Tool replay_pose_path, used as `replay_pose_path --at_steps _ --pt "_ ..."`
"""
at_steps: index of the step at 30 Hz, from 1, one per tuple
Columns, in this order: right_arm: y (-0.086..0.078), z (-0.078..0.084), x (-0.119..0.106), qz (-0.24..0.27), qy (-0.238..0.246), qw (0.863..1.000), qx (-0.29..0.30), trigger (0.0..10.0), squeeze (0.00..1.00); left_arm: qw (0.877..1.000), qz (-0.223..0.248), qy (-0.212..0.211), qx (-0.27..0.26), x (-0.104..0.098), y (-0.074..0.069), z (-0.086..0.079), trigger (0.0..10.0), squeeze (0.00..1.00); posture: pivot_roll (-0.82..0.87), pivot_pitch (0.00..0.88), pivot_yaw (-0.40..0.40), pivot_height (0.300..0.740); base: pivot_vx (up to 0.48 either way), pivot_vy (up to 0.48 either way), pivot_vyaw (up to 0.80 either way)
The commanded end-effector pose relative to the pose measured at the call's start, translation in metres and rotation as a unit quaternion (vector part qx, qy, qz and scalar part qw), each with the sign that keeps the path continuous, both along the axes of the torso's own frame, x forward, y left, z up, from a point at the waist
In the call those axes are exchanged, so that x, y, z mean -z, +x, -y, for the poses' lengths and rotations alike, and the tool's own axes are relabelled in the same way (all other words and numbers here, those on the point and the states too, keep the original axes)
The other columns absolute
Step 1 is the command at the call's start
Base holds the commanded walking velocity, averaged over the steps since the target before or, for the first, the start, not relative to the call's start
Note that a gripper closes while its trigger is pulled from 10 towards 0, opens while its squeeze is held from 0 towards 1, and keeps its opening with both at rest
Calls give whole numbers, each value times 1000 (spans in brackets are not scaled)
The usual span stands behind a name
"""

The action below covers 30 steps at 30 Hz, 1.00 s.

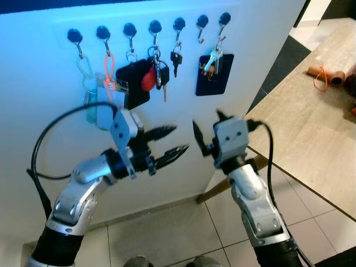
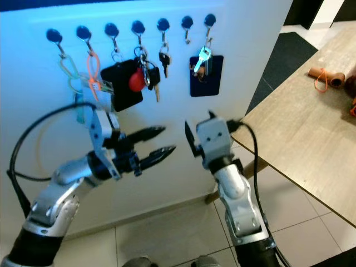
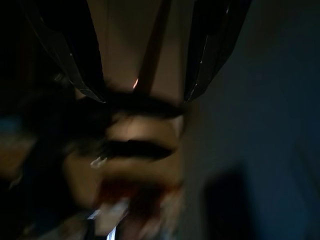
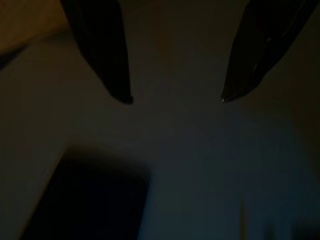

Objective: Hang keys on a hook

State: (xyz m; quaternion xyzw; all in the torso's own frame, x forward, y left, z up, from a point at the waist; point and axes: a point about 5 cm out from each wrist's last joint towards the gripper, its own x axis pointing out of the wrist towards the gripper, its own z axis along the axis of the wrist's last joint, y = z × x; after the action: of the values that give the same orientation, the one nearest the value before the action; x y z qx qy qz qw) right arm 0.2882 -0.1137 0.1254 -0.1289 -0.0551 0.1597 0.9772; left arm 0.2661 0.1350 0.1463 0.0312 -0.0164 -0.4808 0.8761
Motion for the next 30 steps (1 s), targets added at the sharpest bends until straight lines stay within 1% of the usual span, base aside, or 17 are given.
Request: replay_pose_path --at_steps 1,2,4,6,7,8,10,11,13,14,15,16,18,20,23,28,30 --pt "-3 12 48 -113 2 993 19 10000 0 993 -73 48 -83 50 0 -30 10000 0 27 96 -12 740 0 0 0" --pt "-3 12 48 -113 2 993 19 10000 0 993 -73 48 -83 50 0 -30 10000 0 27 96 -12 740 0 0 0" --pt "-7 16 74 -156 10 987 25 10000 0 981 -117 65 -143 79 -3 -45 10000 0 21 89 -3 740 0 0 0" --pt "-18 24 110 -232 16 972 40 10000 0 948 -179 117 -238 117 -11 -66 10000 0 21 89 -3 740 0 0 0" --pt "-27 29 130 -274 15 960 59 10000 0 925 -221 126 -282 137 -19 -76 10000 0 32 74 -1 740 0 0 0" --pt "-27 29 130 -274 15 960 59 10000 0 925 -221 126 -282 137 -19 -76 10000 0 32 74 -1 740 0 0 0" --pt "-45 38 156 -335 23 936 102 10000 0 877 -274 162 -359 164 -32 -90 10000 0 47 64 -18 740 0 0 0" --pt "-45 38 156 -335 23 936 102 10000 0 877 -274 162 -359 164 -32 -90 10000 0 47 64 -18 740 0 0 0" --pt "-61 47 172 -381 43 912 146 10000 0 840 -303 183 -412 178 -40 -94 10000 0 52 55 -27 740 0 0 0" --pt "-61 47 172 -381 43 912 146 10000 0 840 -303 183 -412 178 -40 -94 10000 0 52 55 -27 740 0 0 0" --pt "-68 52 179 -399 49 900 167 10000 0 829 -310 182 -429 182 -41 -92 10000 0 55 50 -31 740 0 0 0" --pt "-73 56 183 -408 52 893 183 10000 0 825 -316 171 -437 183 -41 -89 10000 0 58 43 -32 740 0 0 0" --pt "-78 60 187 -417 54 886 196 10000 0 825 -319 160 -438 185 -39 -84 10000 0 59 41 -33 740 0 0 0" --pt "-87 68 193 -430 73 871 224 10000 0 833 -316 145 -431 187 -34 -71 10000 0 59 29 -28 740 0 0 0" --pt "-92 72 197 -437 88 863 237 10000 0 833 -318 136 -431 189 -33 -65 10000 0 59 23 -20 740 0 0 0" --pt "-98 75 201 -435 62 867 233 10000 0 827 -328 125 -439 195 -36 -59 10000 0 51 14 -12 740 0 0 0" --pt "-100 76 201 -434 41 871 228 10000 0 814 -341 118 -456 197 -38 -61 10000 0 53 10 -13 740 0 0 0"
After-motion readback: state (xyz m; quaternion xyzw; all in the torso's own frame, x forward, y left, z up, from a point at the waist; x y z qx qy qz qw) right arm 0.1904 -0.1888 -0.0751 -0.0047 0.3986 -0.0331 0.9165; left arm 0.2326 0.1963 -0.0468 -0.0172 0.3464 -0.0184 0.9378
